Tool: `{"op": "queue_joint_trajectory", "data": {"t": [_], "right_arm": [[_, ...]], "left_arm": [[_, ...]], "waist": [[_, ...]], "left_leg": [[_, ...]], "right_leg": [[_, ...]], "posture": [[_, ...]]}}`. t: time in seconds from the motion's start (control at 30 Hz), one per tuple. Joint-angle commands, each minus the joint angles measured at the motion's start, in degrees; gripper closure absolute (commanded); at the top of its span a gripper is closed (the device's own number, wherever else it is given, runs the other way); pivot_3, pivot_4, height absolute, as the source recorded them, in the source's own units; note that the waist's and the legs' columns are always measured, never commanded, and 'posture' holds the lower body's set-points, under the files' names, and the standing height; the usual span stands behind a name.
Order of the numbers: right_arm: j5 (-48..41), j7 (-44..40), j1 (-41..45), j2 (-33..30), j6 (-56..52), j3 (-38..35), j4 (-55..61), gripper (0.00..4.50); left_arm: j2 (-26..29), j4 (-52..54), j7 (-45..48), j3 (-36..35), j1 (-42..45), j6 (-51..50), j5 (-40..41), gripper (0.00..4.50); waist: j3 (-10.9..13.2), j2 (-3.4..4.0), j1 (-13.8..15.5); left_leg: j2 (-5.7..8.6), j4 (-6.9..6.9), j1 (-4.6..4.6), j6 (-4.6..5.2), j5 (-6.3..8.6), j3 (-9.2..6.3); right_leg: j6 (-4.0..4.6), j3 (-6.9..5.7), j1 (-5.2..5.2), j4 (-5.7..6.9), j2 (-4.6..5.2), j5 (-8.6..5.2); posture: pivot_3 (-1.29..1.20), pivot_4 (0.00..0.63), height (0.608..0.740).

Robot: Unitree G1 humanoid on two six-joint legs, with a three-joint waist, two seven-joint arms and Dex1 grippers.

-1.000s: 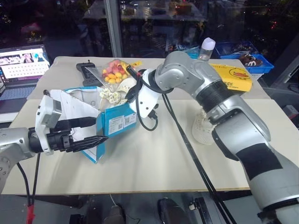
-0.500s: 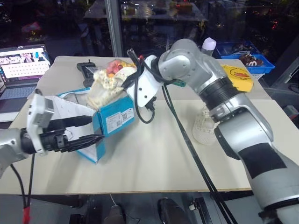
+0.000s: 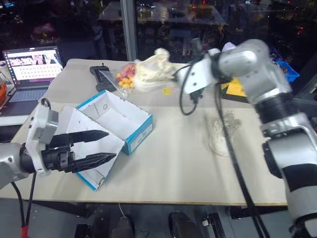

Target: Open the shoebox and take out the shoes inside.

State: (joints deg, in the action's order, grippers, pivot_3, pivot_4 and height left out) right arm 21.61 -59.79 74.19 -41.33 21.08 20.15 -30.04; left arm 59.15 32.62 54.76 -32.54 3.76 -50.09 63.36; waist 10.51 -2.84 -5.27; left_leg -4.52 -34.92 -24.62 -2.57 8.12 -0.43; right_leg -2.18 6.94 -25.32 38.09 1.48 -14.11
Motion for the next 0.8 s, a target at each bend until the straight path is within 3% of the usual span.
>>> {"op": "queue_joint_trajectory", "data": {"t": [0.03, 0.17, 0.37, 0.67, 0.8], "right_arm": [[2.0, 1.3, -3.8, -7.5, -8.3, -5.6, 6.2, 4.4], [4.2, 2.5, -13.3, -15.8, -18.1, -10.2, 12.5, 4.4], [5.8, 3.1, -25.6, -22.4, -31.7, -17.1, 22.8, 4.4], [6.3, 0.1, -44.1, -25.4, -51.9, -25.8, 39.8, 4.4], [5.1, -1.9, -49.6, -24.4, -59.2, -25.9, 47.8, 4.4]], "left_arm": [[0.5, -1.8, 0.5, 3.3, 4.0, 1.3, 0.0, 0.71], [0.1, -4.2, 1.6, 7.7, 7.9, 1.9, -1.4, 0.71], [-0.5, -6.7, 3.3, 12.0, 11.3, 2.7, -2.7, 0.71], [-2.1, -9.3, 5.2, 16.6, 15.2, 2.7, -4.4, 0.71], [-2.8, -10.1, 6.7, 18.3, 16.3, 3.1, -5.7, 0.71]], "waist": [[0.0, 0.04, 0.0], [0.1, 0.16, 0.3], [0.3, 0.44, -0.1], [0.3, 0.52, 0.0], [0.3, 0.52, 0.0]], "left_leg": [[0.0, 0.02, -0.01, 0.0, 0.0, 0.02], [0.03, 0.06, -0.03, 0.0, 0.0, 0.04], [0.04, 0.07, 0.0, 0.01, 0.0, 0.15], [0.11, -0.21, 0.06, 0.01, 0.0, 0.18], [0.16, -0.38, 0.03, 0.01, 0.0, 0.21]], "right_leg": [[-0.03, 0.02, -0.01, -0.01, 0.0, 0.01], [-0.18, 0.05, -0.04, -0.02, 0.01, 0.0], [-0.23, 0.16, -0.11, 0.03, 0.0, -0.03], [-0.32, 0.22, 0.06, 0.03, 0.08, 0.04], [-0.24, 0.29, 0.09, 0.01, 0.14, 0.0]], "posture": [[0.0, 0.15, 0.723], [0.0, 0.15, 0.723], [0.0, 0.15, 0.723], [0.0, 0.15, 0.723], [0.0, 0.15, 0.723]]}}
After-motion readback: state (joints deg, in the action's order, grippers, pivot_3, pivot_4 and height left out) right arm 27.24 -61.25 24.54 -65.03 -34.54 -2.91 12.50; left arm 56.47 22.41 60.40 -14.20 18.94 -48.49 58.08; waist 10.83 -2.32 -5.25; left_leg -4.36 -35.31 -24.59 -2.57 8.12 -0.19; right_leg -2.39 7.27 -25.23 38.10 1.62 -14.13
